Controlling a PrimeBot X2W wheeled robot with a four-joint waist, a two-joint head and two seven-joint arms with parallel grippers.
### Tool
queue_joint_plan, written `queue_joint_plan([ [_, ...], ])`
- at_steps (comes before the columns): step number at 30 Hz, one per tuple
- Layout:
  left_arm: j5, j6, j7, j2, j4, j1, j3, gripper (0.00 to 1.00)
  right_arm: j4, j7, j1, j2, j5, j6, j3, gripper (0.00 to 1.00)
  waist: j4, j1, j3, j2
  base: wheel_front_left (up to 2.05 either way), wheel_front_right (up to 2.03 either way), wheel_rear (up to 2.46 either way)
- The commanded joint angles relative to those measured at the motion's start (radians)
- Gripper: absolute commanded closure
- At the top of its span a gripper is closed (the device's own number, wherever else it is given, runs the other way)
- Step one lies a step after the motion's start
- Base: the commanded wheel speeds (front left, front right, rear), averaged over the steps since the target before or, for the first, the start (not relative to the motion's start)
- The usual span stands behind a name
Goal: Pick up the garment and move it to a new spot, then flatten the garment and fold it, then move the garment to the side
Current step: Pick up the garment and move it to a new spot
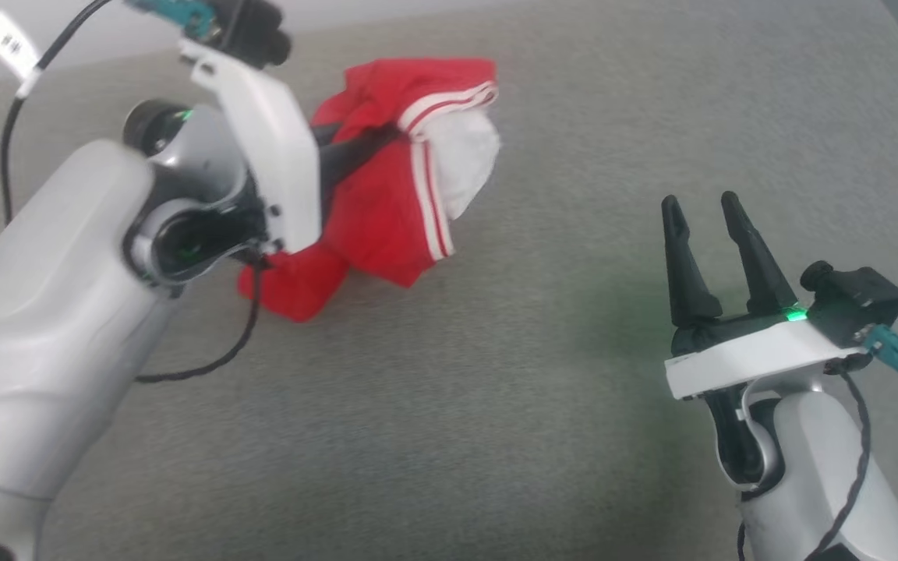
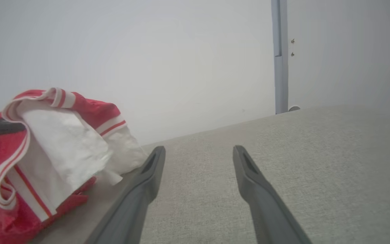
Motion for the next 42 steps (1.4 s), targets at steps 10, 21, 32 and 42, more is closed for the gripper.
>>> queue_joint_plan([
  [10, 0.011, -0.007, 0.071, -0.15, 0.16, -0.08, -0.105, 1.0, -0.024, -0.003, -0.002, 0.003, 0.101, 0.0, -0.015, 0.0, -0.204, 0.0, 0.131, 0.0, 0.0, 0.0, 0.0],
  [21, 0.087, -0.005, 0.152, -0.156, 0.378, -0.096, -0.292, 1.0, -0.039, -0.003, -0.02, 0.002, 0.182, 0.0, 0.017, 0.0, -0.301, 0.0, 0.192, 0.0, 0.0, 0.0, 0.0],
  [32, 0.056, -0.003, 0.074, -0.089, 0.361, -0.127, -0.426, 0.0, -0.04, -0.003, -0.009, 0.001, 0.144, 0.0, -0.001, 0.0, -0.258, 0.0, 0.161, 0.0, 0.0, 0.0, 0.0],
  [42, -0.033, -0.007, -0.242, -0.116, 0.204, -0.118, -0.408, 0.0, -0.006, -0.003, 0.003, 0.002, 0.007, 0.0, -0.027, 0.0, -0.098, 0.0, 0.027, 0.0, 0.0, 0.0, 0.0],
])
